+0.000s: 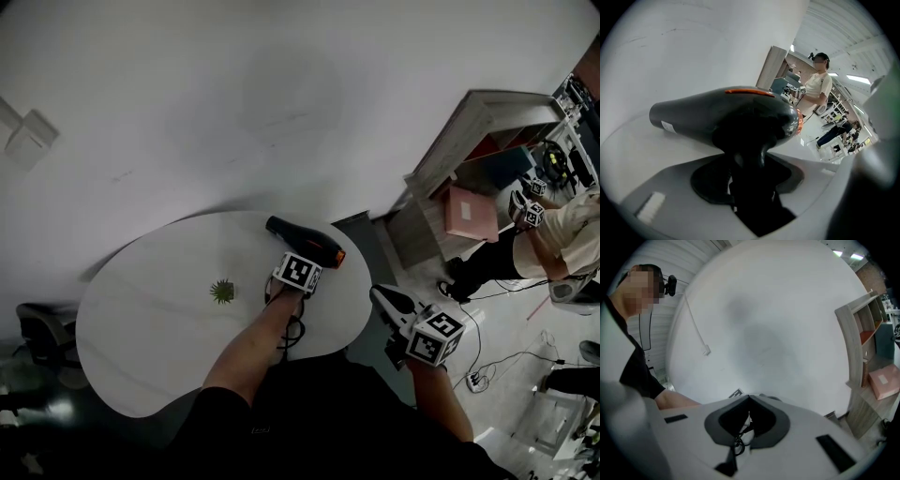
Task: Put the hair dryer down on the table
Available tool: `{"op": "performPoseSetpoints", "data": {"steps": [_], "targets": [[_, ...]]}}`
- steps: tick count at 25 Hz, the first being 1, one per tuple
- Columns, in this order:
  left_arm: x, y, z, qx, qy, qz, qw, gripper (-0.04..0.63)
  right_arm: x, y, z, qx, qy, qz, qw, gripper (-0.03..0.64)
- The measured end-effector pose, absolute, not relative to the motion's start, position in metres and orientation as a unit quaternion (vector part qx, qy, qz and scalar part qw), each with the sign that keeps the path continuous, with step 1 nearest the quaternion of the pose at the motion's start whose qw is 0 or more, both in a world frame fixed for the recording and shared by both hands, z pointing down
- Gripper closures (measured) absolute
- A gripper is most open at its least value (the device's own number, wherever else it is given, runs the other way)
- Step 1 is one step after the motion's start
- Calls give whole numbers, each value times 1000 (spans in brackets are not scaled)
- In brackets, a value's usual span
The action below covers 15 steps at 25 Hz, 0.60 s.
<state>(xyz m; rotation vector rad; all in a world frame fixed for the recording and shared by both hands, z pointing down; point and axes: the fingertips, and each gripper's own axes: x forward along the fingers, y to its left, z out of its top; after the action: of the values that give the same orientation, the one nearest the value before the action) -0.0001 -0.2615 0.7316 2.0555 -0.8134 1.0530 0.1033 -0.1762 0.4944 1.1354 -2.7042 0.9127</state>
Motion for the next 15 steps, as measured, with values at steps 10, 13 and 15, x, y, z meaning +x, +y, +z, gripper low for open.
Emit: {"op": "performPoseSetpoints", "data": {"steps": [10,13,15], "targets": [[-11,-252,726,781,-309,406,361,350,97,-180,490,356,-887,291,37,604],[-14,-256,719,789,-314,394,352,348,94,-183,489,349,-890,290,38,604],[-16,-258,716,792,-317,387,350,347,92,-184,489,344,-892,290,38,604]]}}
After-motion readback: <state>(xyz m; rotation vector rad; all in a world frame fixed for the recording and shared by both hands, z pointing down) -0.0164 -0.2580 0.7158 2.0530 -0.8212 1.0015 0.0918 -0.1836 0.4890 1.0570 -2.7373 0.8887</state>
